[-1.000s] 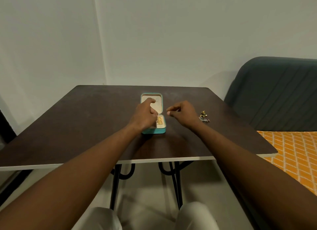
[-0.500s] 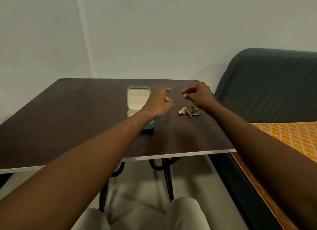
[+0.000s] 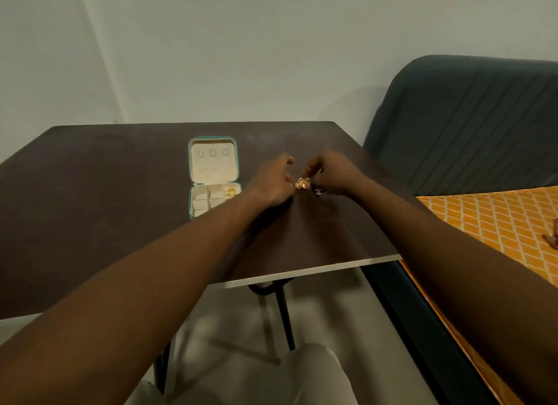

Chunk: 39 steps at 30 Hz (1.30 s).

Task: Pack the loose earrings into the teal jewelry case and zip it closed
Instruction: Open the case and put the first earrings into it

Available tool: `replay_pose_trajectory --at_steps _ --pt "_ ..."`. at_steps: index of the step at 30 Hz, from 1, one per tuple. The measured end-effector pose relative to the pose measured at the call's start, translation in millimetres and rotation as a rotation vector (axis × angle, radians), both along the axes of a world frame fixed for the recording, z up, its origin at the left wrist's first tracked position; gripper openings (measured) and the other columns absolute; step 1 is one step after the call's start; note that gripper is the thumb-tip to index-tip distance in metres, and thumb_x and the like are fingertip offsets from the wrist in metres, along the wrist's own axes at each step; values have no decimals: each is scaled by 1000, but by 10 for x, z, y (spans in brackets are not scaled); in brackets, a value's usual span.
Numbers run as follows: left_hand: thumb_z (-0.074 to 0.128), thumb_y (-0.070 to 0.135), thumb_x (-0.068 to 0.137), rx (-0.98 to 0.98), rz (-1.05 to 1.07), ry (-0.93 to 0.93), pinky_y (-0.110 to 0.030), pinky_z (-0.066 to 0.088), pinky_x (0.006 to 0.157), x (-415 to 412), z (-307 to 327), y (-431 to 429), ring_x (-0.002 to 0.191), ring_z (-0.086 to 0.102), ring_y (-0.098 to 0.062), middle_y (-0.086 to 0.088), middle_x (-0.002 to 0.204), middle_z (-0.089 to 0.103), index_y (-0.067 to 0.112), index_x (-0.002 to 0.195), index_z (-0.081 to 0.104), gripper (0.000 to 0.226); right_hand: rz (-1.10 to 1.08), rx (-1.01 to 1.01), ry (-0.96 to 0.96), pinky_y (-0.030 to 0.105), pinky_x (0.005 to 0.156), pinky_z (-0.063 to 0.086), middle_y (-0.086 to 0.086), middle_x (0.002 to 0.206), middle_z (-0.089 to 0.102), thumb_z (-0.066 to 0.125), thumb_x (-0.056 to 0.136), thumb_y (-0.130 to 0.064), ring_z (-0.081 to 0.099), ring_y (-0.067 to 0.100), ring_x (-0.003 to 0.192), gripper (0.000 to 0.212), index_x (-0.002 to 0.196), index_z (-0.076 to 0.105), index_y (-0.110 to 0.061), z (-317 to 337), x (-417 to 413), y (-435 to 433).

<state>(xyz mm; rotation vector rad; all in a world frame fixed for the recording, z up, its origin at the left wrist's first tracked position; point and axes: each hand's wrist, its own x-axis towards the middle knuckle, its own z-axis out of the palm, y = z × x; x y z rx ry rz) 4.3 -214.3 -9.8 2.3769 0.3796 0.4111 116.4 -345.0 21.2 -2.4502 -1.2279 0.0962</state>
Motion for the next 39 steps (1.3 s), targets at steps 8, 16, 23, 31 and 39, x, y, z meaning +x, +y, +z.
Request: replay_pose_trajectory --at_steps 8,16,23,31,39 --pt "70 9 86 133 -59 -68 -33 50 85 72 -47 96 93 62 -15 -1 105 72 14 145 47 63 18 -24 -40 36 74 57 3 84 76 73 79 -14 70 17 77 15 92 80 -17 -88 20 93" --pt "71 7 87 -35 -26 -68 -33 53 84 67 -109 104 89 67 -13 2 93 71 16 144 45 63 31 22 -3 43 73 60 4 77 75 73 80 -13 68 18 66 7 84 78 -16 -121 -26 133" --pt "76 0 80 -162 17 -162 -39 58 83 -39 95 126 87 71 -20 -6 92 74 12 133 53 59 1 314 214 52 61 59 18 75 74 74 79 -7 67 42 64 7 82 79 -10 3 -172 52" --pt "77 -2 77 -186 -23 -153 -37 61 82 -357 178 199 87 73 -14 0 91 77 15 130 57 60 37 463 624 42 81 63 20 91 77 75 80 1 74 34 91 14 93 77 3 -10 -360 -15" --pt "77 0 80 -160 65 -212 -22 57 72 -1339 530 651 85 74 -7 1 94 77 17 126 59 52 233 456 656 33 81 62 16 92 77 77 78 7 75 29 91 22 99 76 5 269 -1145 463"
